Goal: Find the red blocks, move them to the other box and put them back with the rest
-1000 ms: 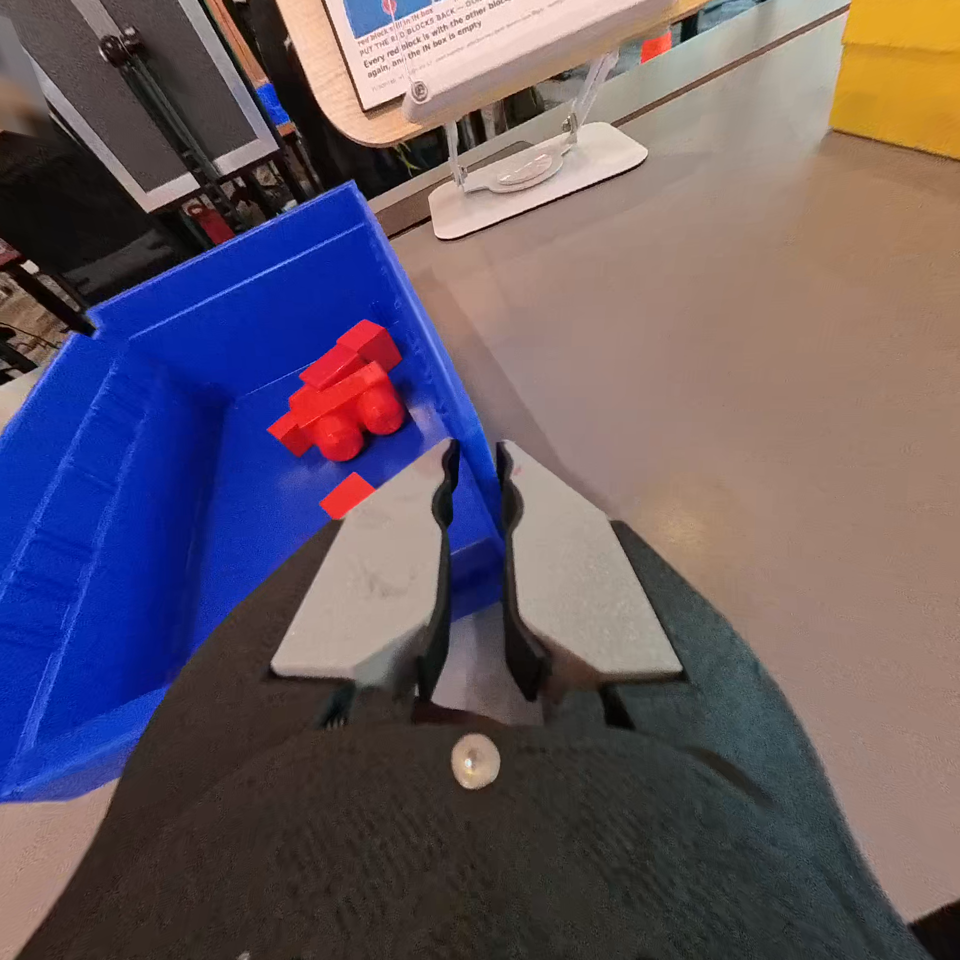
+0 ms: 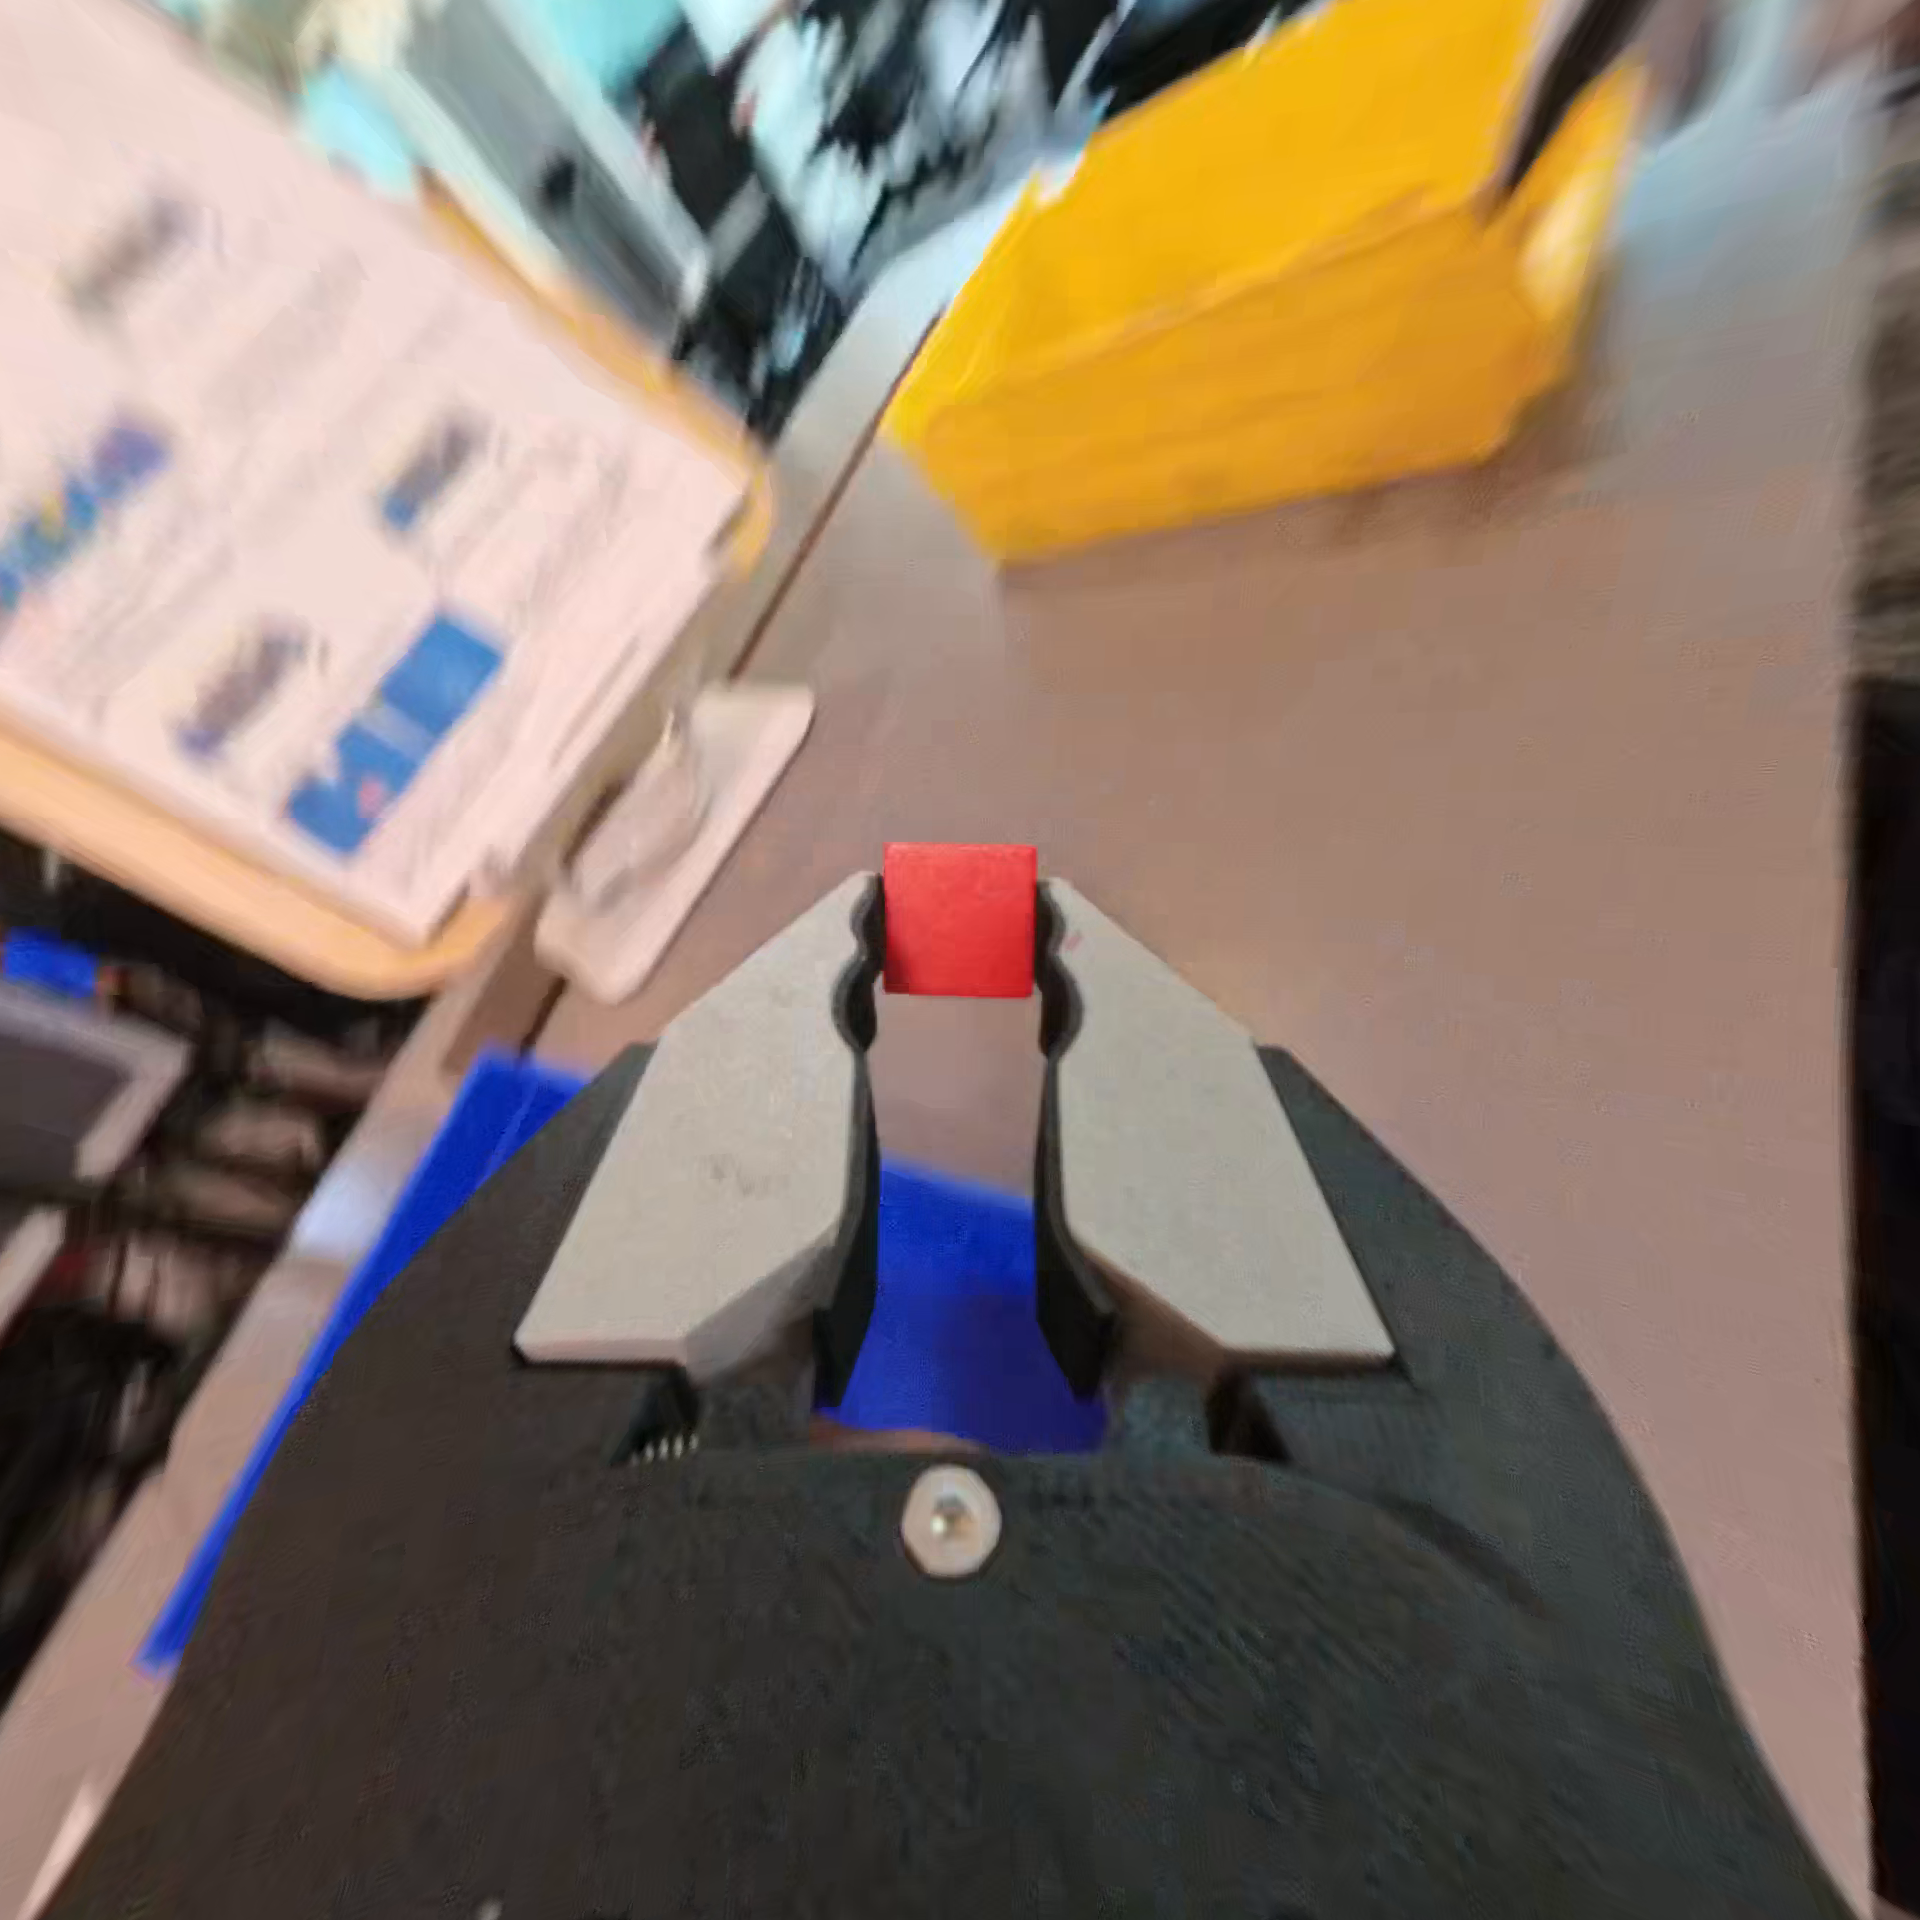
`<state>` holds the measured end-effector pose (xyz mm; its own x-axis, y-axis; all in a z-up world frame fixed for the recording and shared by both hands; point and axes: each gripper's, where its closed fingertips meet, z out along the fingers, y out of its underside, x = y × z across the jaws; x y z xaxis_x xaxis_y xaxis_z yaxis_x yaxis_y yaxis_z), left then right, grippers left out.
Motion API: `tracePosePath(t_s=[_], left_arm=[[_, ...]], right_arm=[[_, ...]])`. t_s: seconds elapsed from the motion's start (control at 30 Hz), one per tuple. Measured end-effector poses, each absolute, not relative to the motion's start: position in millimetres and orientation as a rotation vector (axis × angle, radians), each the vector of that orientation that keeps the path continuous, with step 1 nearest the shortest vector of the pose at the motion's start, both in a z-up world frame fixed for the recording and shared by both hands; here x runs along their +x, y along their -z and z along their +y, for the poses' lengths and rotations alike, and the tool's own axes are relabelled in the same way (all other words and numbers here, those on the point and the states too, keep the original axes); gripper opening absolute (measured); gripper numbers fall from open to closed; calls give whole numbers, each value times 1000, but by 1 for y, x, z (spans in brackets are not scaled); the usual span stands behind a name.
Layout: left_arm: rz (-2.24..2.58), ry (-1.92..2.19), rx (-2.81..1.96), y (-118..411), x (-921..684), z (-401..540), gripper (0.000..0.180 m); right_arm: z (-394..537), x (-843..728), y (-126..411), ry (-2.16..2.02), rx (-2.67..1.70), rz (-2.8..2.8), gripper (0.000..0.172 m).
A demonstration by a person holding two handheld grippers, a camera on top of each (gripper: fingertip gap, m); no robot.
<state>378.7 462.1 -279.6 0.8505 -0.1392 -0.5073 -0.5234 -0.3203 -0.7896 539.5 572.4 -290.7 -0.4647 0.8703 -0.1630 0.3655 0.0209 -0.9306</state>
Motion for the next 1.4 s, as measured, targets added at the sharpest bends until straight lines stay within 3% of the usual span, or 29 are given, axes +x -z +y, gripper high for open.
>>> tracePosePath(t_s=[0.03,0.3,0.4,0.57,0.67,0.73,0.87,0.93,1.17,1.4], left_arm=[[660,-386,-1720,266,424,465,26],[908,-479,-1202,244,567,484,26],[846,-509,-1207,248,561,491,26],[438,-662,-1461,253,490,499,33],[84,-595,-1772,275,416,472,39],[-60,-513,-1943,294,369,452,46],[-88,-374,-2212,324,298,439,54],[40,-334,-2239,329,277,451,41],[238,-310,-2761,425,215,445,51],[258,-463,-2737,421,203,446,44]], right_arm=[[557,536,284,-1559,-1241,-1864,51],[467,538,249,-2260,-1118,-2065,61],[459,547,247,-2367,-1078,-2101,30],[517,524,248,-2038,-1184,-1932,26],[650,497,248,-1357,-1345,-1589,25],[728,497,277,-945,-1509,-1532,25],[782,506,343,-550,-1717,-1622,32],[778,506,347,-554,-1687,-1615,53],[748,513,328,-701,-1578,-1612,48],[734,531,299,-774,-1483,-1589,47]])
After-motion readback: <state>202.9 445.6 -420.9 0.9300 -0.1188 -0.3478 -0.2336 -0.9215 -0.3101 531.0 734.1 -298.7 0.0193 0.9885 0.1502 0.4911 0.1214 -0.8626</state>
